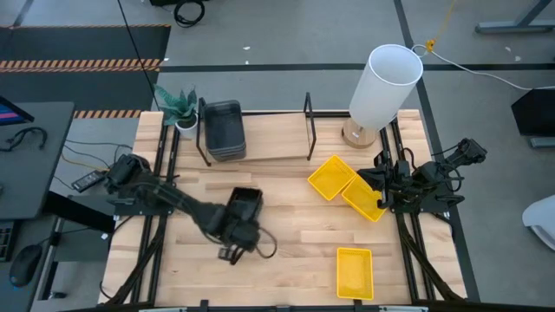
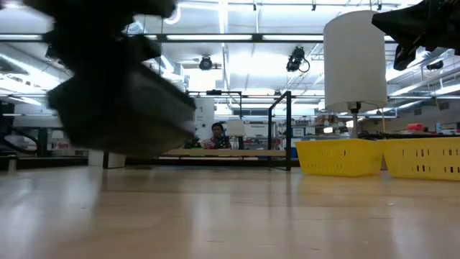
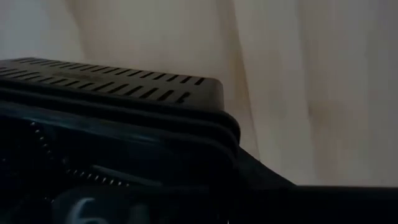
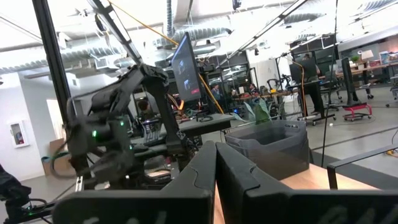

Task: Stack baskets on shelf by color
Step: Put the black stacked baskets on the shelf

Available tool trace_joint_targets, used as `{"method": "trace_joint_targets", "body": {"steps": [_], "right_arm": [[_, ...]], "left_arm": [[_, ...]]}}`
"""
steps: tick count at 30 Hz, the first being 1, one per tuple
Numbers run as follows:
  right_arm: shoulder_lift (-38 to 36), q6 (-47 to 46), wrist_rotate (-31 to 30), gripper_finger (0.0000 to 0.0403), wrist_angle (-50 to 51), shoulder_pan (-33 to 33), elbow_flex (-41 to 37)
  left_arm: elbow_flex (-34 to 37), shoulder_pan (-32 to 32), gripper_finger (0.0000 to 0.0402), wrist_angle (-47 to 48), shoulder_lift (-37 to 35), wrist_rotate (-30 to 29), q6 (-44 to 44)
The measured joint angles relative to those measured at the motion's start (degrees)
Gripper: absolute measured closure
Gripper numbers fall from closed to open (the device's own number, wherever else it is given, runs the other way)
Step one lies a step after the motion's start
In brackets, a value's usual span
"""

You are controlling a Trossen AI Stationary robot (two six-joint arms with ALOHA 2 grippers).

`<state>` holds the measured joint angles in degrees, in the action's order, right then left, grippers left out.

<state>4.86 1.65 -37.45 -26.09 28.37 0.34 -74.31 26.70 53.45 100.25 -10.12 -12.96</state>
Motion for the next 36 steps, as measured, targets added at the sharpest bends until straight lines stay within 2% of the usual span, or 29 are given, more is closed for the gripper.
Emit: {"method": "trace_joint_targets", "body": {"steps": [8,13,24,30,36], "right_arm": [[0.00,0.00,-0.02,0.0387,-0.02,0.01,0.00],[0.02,0.02,-0.02,0.0387,-0.08,-0.01,-0.02],[0.00,0.00,-0.02,0.0387,-0.04,0.01,0.00],[0.00,0.02,0.00,0.0387,-0.17,0.01,-0.02],[0.02,0.00,-0.02,0.0387,-0.02,-0.01,0.00]], "left_arm": [[-9.06,-8.31,0.0389,-1.15,3.00,-0.09,-9.06],[-15.49,-12.60,0.0385,-0.27,7.22,0.25,-10.66],[-31.83,-19.95,0.0385,8.63,14.80,-0.15,-2.41],[-32.84,-25.75,0.0387,9.78,15.08,-0.30,2.43],[-32.84,-32.02,0.0385,10.40,15.06,-3.01,8.10]]}}
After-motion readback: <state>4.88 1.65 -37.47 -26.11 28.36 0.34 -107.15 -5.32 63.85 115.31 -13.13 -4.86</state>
